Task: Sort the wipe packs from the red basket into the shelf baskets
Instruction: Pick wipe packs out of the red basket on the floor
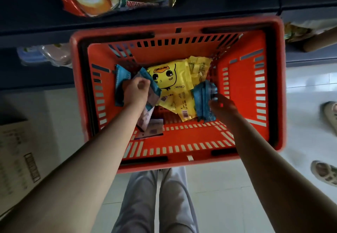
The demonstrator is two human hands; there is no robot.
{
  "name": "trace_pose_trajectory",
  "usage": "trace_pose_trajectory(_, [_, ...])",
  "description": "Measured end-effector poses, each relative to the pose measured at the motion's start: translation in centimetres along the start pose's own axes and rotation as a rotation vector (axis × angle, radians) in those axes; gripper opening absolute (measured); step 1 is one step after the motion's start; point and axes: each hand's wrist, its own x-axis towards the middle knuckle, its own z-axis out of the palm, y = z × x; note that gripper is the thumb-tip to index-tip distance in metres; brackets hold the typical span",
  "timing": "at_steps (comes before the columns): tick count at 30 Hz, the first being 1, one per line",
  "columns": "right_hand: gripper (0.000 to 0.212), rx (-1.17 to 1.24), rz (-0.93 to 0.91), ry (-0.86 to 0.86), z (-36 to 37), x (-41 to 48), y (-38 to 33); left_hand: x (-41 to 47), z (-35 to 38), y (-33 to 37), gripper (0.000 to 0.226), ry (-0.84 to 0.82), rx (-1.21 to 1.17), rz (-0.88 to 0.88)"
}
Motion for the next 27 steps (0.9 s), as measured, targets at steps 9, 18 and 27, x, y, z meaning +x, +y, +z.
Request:
trace_pose_trajectory(9, [0.072,0.180,0.079,0.132,0.5,-0.3,-0.5,-0.5,1.4,0.1,0.081,0.188,-0.196,-0.105])
trace_pose_trajectory(18, [0.014,0.377,0.001,0.162,-0.7,-3.0,-2.0,-4.1,-0.1,1.3,0.036,0.078,-0.415,-0.162])
trace_pose_trajectory(27, [0.034,1.055,-0.225,-0.143,-9.0,-22.0,-14.1,-17.7,-13.6,10.4,0.034,-0.159,-0.778,-0.010])
